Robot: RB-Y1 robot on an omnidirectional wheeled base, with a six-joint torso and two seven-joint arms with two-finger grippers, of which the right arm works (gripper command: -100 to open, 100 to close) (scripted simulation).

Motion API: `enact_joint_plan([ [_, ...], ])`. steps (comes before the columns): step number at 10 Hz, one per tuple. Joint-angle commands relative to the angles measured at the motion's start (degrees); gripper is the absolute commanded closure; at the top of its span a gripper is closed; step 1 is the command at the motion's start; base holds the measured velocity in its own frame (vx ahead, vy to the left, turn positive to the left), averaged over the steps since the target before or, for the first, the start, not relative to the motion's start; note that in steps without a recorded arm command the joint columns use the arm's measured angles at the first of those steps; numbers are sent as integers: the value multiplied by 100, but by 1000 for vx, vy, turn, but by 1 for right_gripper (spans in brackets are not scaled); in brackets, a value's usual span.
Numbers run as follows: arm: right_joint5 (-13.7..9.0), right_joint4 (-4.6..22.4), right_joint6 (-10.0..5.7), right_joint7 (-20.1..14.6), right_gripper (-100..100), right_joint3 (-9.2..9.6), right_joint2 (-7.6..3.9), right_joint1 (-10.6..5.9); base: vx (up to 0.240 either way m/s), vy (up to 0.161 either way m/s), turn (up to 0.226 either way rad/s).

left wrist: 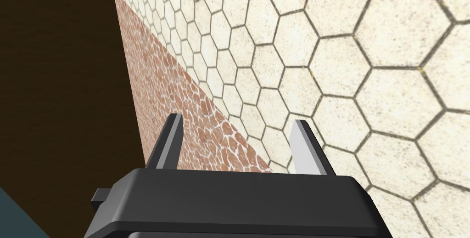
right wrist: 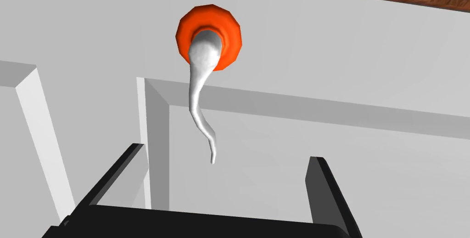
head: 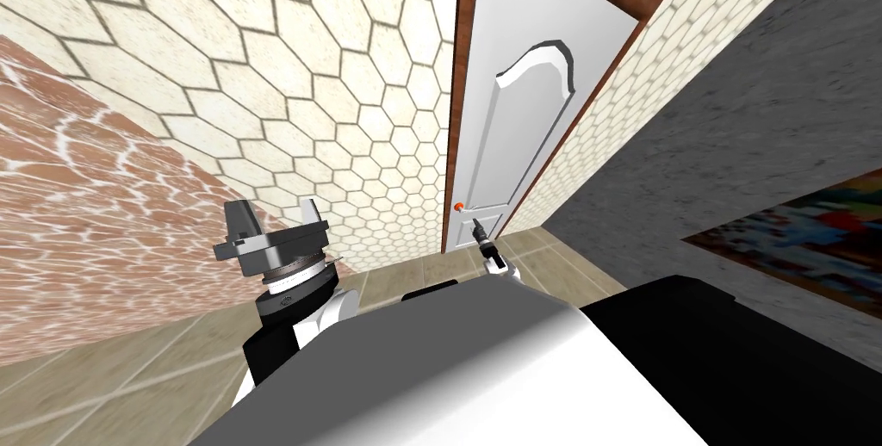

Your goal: Pull the door open

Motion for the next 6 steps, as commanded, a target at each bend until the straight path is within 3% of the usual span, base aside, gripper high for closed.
enact_joint_plan([
  [1,-6,286,-49,-64,-100,5,-70,-109,22,-54,127],
  [3,-13,664,-106,-148,-100,14,-165,-219,26,-61,129],
  [5,-15,782,-125,-176,-100,16,-197,-255,30,-60,61],
  [6,-15,685,-90,-157,-100,13,-182,-216,9,-23,5],
])
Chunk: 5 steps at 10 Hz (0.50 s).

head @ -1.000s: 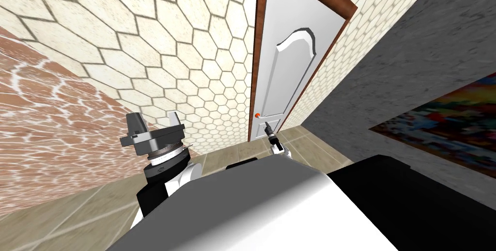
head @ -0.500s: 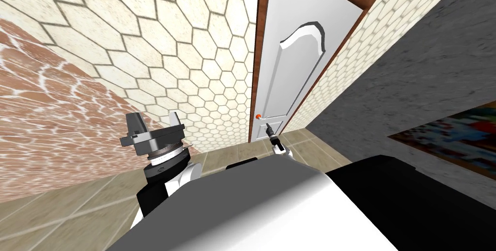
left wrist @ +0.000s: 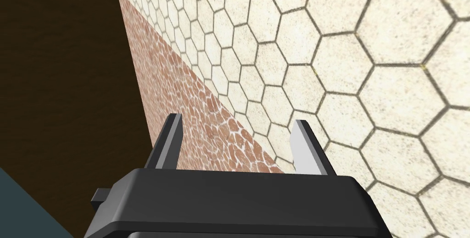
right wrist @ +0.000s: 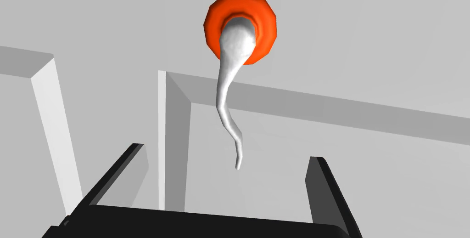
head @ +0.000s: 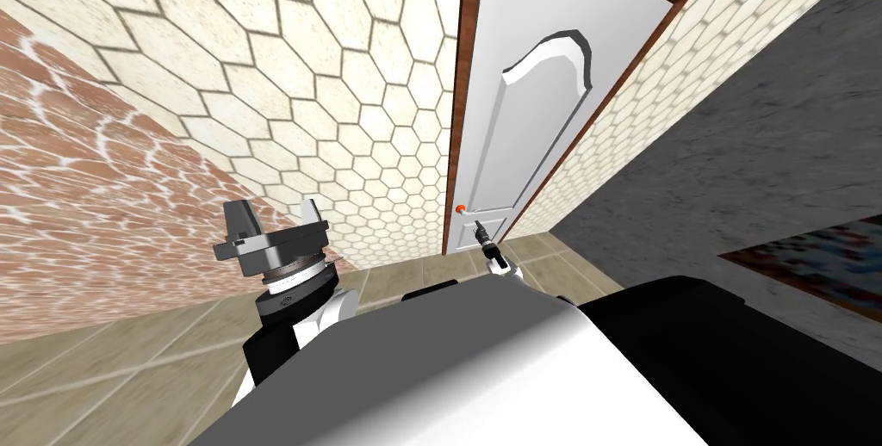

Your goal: Pull the door open

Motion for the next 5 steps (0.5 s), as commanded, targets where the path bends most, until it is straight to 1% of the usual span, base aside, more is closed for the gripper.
enact_joint_plan([
  [1,-39,104,-63,-37,-100,-74,-53,7,116,3,139],
  [2,-53,143,-86,-50,-100,-102,-72,10,172,5,143],
  [4,-120,321,-193,-114,-100,-229,-163,22,176,11,155],
  [5,-137,368,-222,-130,-100,-262,-187,25,149,17,107],
])
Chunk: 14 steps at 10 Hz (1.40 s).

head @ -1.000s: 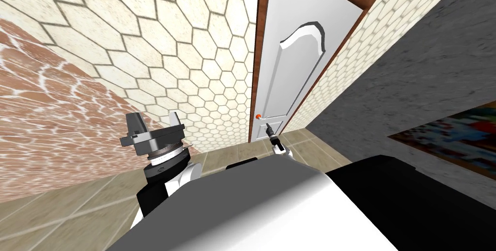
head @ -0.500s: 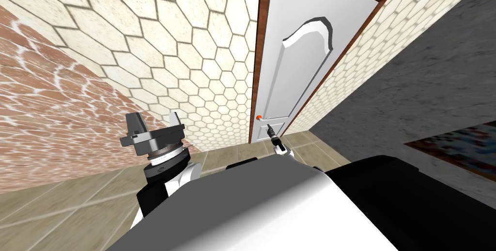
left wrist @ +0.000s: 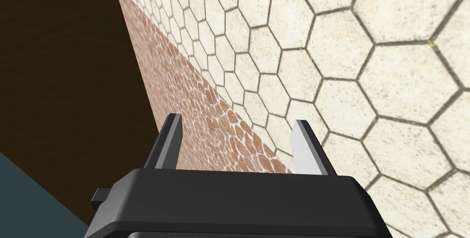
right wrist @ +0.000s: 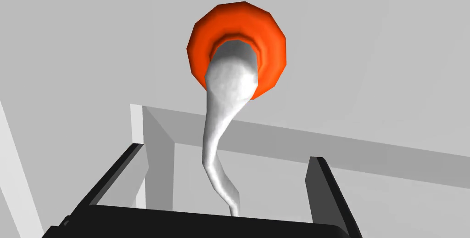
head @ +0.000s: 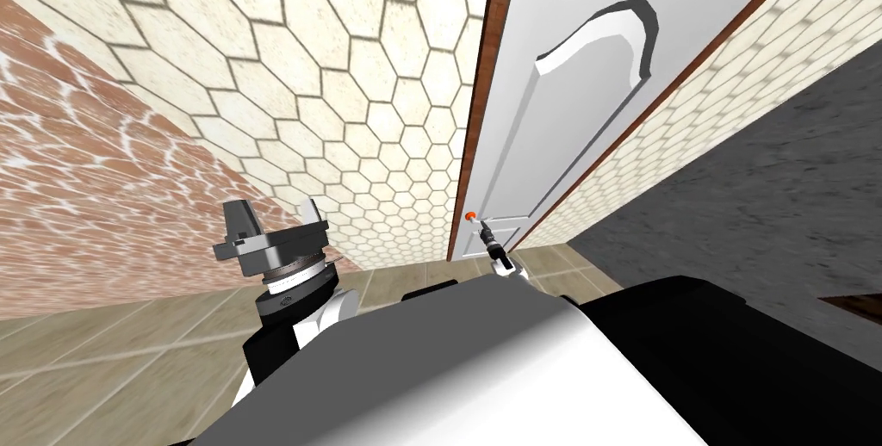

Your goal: Pull the door open

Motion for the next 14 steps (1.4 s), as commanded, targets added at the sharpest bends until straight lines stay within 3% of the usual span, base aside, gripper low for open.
enact_joint_plan([
  [1,-49,99,-110,-56,-100,-91,-75,58,168,35,146],
  [4,-114,274,-215,-118,-100,-215,-164,70,200,0,120],
  [5,-108,147,-136,-89,-100,-206,-144,108,51,-8,14],
  [6,-108,147,-136,-89,100,-206,-144,108,-2,1,-19],
  [11,-108,147,-136,-89,100,-206,-144,108,-10,1,4],
  [14,-73,125,-361,-274,100,-54,-301,289,-173,-40,130],
])
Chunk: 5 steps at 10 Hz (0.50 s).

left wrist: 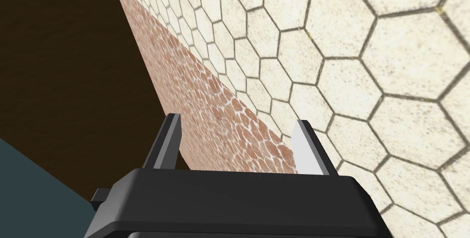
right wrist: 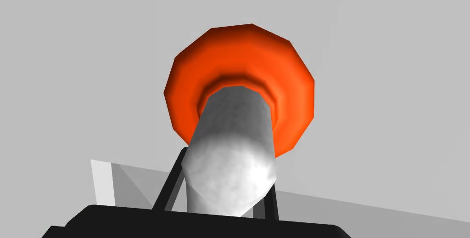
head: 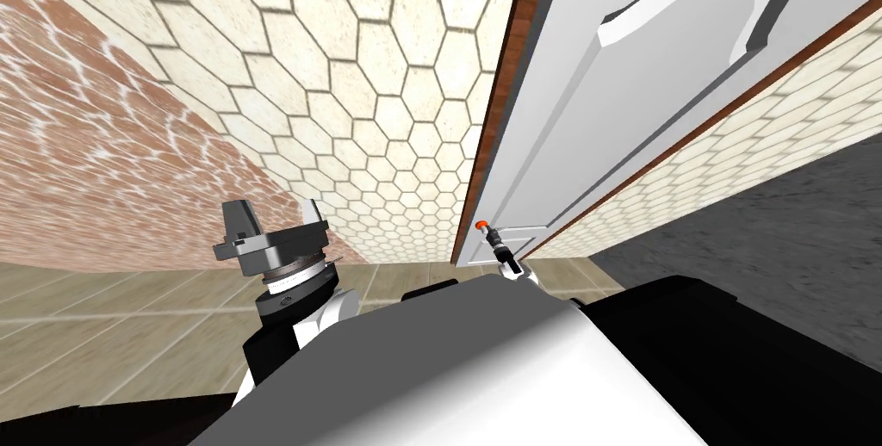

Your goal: Pull the door open

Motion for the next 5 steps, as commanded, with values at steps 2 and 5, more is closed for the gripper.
enact_joint_plan([
  [2,39,-87,-179,-150,100,143,-128,215,-222,-49,124],
  [5,77,-115,-428,-347,100,300,-306,410,-229,-69,134],
])
